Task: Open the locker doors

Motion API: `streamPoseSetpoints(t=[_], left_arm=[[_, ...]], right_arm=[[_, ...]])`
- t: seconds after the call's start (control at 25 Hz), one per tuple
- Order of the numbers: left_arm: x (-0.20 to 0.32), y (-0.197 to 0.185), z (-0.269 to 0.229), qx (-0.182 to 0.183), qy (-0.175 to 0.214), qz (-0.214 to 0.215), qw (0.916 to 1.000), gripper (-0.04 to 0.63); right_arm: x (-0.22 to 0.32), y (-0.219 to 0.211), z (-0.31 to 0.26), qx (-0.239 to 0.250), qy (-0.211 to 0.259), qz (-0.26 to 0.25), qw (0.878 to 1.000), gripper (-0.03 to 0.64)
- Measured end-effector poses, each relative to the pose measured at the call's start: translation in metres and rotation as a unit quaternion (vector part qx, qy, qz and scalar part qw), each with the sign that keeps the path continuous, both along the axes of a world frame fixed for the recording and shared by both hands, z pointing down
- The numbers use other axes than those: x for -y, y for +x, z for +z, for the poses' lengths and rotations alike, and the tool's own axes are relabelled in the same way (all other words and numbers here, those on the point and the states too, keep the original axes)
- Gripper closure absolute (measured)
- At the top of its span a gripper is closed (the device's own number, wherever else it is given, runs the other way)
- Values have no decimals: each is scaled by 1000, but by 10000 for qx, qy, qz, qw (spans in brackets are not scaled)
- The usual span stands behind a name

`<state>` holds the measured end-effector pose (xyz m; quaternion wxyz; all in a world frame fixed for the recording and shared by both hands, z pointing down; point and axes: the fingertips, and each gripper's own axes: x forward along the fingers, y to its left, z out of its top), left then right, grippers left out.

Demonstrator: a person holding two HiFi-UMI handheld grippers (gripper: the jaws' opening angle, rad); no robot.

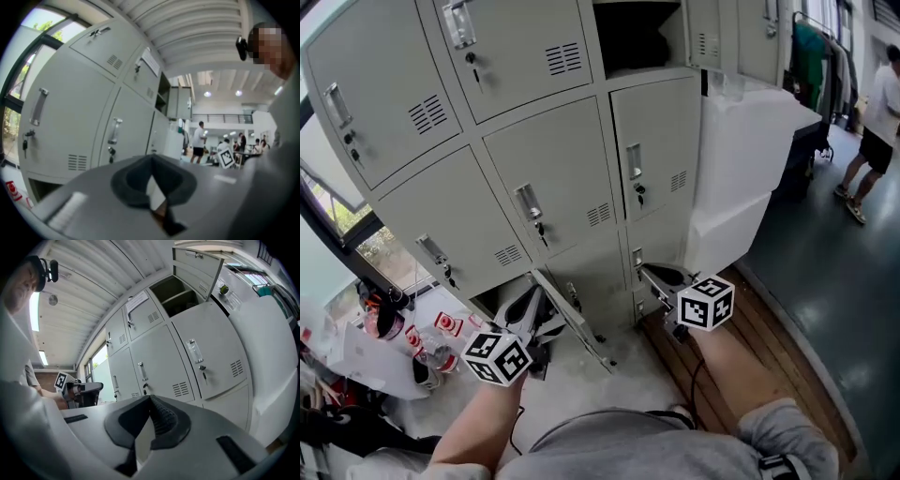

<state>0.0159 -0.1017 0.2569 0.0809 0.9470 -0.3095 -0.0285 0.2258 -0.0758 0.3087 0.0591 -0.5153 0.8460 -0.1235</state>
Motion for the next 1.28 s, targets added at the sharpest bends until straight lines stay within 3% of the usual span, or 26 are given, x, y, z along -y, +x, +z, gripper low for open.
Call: streamPoseSetpoints(t=[0.24, 0.44, 0.64, 0.84, 1.28], left_arm=[[-22, 77, -31, -464, -212, -552, 9972, 591], [-38, 104, -69, -311, 64, -935, 9951, 591], [-39, 88, -116, -526, 357, -1194, 9908, 591], [-40, 62, -155, -655, 725, -1167, 9884, 591], [-41, 14, -173, -759, 829, -1001, 9886, 591]], right_arm=[[-7, 50, -43, -92, 77, -836, 9964, 609], [4, 64, -81, -139, 54, -1261, 9919, 609], [10, 44, -129, -236, 207, -1472, 9886, 609], [13, 15, -182, -392, 649, -1459, 9864, 609], [20, -26, -210, -392, 850, -1202, 9883, 611]])
